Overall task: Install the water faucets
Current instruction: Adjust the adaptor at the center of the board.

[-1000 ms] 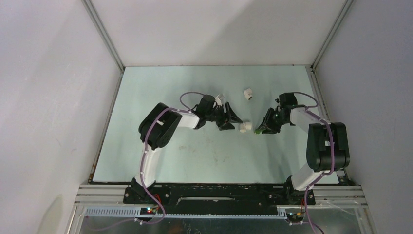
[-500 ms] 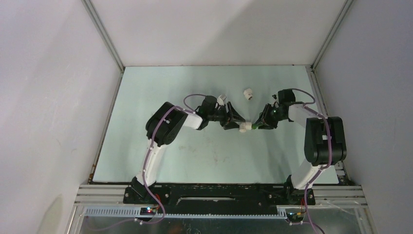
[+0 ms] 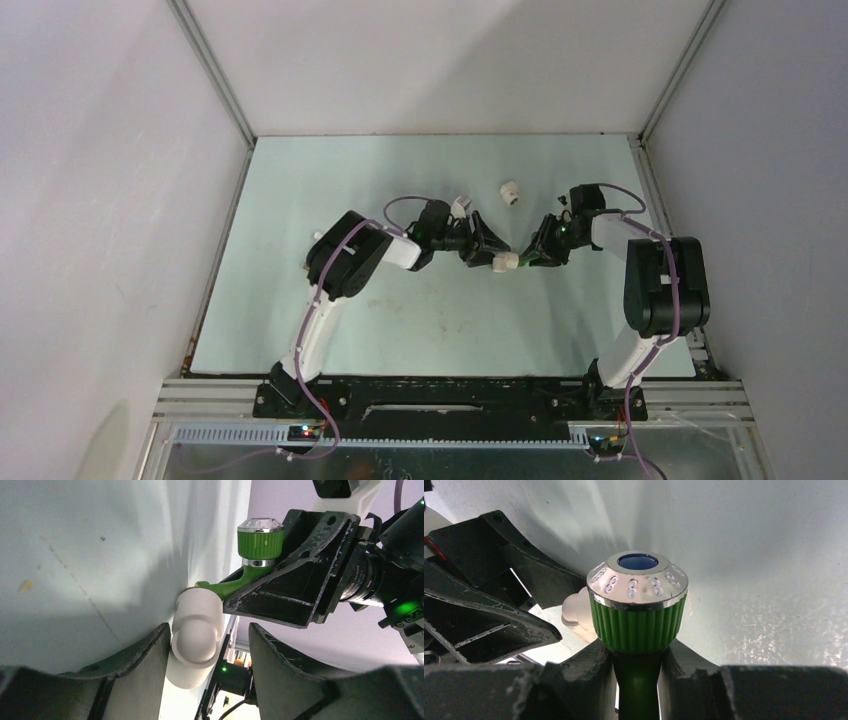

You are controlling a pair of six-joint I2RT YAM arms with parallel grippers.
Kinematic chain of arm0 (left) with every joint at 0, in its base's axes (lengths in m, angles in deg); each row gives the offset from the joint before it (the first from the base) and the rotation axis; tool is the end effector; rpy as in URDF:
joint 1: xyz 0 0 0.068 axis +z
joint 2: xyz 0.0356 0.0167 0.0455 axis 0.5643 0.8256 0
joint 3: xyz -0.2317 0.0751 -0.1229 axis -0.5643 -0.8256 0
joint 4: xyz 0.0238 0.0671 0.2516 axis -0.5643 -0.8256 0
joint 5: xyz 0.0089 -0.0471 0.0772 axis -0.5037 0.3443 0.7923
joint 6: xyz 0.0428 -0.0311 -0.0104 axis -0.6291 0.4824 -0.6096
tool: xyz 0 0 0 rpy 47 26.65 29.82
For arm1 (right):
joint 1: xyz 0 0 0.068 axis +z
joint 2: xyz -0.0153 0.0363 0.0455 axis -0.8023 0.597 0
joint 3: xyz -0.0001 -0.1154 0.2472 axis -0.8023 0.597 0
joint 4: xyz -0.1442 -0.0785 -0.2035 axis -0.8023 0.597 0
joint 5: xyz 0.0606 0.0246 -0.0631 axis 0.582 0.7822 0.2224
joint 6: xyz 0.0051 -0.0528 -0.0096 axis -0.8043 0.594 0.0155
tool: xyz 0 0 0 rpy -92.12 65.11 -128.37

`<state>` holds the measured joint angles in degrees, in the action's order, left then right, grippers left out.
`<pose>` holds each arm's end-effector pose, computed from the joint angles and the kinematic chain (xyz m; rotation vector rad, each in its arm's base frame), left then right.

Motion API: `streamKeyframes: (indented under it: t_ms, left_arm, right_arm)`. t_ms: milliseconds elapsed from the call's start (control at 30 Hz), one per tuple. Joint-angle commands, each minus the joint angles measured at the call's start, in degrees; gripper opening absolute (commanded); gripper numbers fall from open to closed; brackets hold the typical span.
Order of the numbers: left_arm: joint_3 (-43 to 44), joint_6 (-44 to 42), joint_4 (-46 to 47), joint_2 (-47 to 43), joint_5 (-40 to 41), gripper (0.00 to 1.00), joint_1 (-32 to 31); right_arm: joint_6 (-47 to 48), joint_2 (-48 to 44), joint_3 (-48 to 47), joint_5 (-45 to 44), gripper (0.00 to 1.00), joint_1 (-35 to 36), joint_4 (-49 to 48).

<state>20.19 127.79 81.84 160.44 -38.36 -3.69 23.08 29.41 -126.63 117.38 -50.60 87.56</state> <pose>0.3545 -0.3068 0.0899 -0.1539 2.4083 -1.8236 0.3204 0.0323 0.1548 0.5011 2.7435 0.8275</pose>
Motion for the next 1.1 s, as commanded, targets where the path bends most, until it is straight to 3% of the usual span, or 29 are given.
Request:
streamKeyframes:
  t_ms: [0,467,667,900,1067]
  left_arm:
    - [-2.2,0.4,4.3,-2.1,-0.8,0.63,-0.5]
    - [-2.0,-17.9,-16.4,-9.8,6.0,0.64,-1.7]
    - [1.0,-19.7,-20.8,-9.3,5.8,0.58,-3.9]
    - [0.9,-19.0,-21.0,-8.6,6.6,0.44,-4.6]
    - [0.8,-18.9,-20.5,-9.4,7.7,0.19,-4.6]
  right_arm:
    - [-0.7,0.6,-2.0,1.5,0.00,0.2,-1.2]
    - [-0.7,0.1,-1.5,2.2,0.00,0.1,0.0]
    - [-1.4,-0.5,0.2,3.0,0.00,0.1,-0.8]
    - [-1.6,-0.7,0.5,3.6,0.00,0.0,-1.2]
    - [-1.7,-1.5,0.5,3.8,0.00,-0.1,-1.2]
